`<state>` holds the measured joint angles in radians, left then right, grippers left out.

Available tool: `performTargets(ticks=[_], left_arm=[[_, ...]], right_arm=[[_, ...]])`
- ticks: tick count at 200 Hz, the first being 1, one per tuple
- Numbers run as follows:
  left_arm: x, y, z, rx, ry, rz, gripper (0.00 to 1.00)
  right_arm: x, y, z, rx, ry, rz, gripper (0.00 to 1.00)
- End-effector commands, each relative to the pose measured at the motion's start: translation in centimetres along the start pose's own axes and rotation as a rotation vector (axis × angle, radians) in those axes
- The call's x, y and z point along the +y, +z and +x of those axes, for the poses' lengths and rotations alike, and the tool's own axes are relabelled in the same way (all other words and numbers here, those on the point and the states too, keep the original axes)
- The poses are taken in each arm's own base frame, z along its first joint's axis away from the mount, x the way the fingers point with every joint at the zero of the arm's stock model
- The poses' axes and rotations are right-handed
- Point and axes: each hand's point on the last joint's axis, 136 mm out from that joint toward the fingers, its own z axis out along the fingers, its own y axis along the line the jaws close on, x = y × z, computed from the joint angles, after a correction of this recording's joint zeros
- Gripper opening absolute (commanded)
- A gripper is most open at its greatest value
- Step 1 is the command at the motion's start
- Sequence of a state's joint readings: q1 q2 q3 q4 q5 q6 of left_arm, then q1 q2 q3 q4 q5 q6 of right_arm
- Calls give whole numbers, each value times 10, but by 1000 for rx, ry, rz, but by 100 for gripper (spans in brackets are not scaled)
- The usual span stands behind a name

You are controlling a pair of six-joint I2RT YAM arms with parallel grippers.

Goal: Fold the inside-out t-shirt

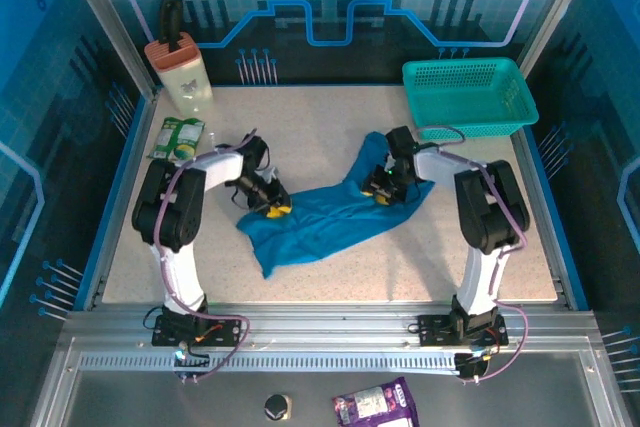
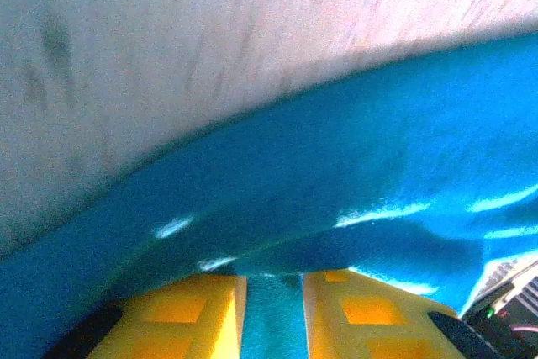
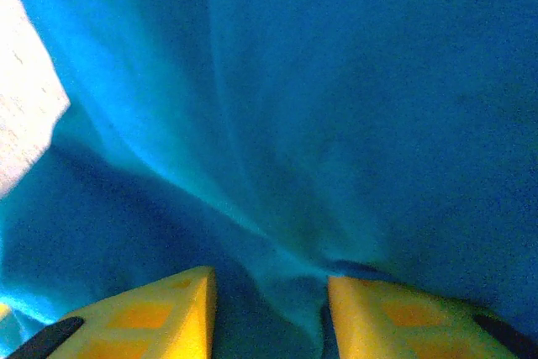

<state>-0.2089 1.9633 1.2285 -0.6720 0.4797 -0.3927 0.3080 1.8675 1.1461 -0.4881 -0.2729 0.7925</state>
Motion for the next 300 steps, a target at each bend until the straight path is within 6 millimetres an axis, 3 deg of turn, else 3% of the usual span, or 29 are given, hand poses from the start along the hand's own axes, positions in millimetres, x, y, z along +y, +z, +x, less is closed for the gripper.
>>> performTargets(ticks=[1,12,27,53,81,101,117,132,149,163,195,227,244,273,300], left_arm=[[-1,-6,-28,-32,78,-31,25],[-11,-17,-38,-62,114,-30,24],[-22,-41,-40,-114,147,-47,24],[-25,-66,-13,-154,140,-64,26],[-10,-56,31,-118,90,-109,26],[-6,-33,56,-70,65,-101,26],[4,-11,69,-29,46,-113,26],[30,3,72,-9,14,-193,25],[68,5,70,-8,-25,-327,25],[87,-4,65,-18,-51,-391,24],[76,-27,52,-75,-43,-365,24],[16,-49,35,-142,4,-155,25],[-2,-62,21,-182,21,-122,25],[-9,-69,-2,-234,40,-154,26],[9,-46,-23,-213,2,-195,26]], right_arm=[[-30,-5,18,-78,158,87,42],[-34,-15,21,-117,174,94,43],[-22,-31,17,-160,134,57,43],[19,-47,11,-143,-25,-32,43],[59,-47,13,-60,-174,-137,43],[64,-40,15,1,-232,-127,43],[54,-37,10,12,-246,-71,43],[39,-39,4,10,-243,-18,43],[18,-47,-4,-11,-235,49,43],[-3,-57,-11,-25,-223,96,43],[-50,-72,-18,-18,-175,167,44],[-86,-69,-21,-3,-99,158,46],[-105,-63,-20,5,-22,139,47],[-143,-61,-11,-7,139,164,47],[-158,-69,-3,-44,241,147,45]])
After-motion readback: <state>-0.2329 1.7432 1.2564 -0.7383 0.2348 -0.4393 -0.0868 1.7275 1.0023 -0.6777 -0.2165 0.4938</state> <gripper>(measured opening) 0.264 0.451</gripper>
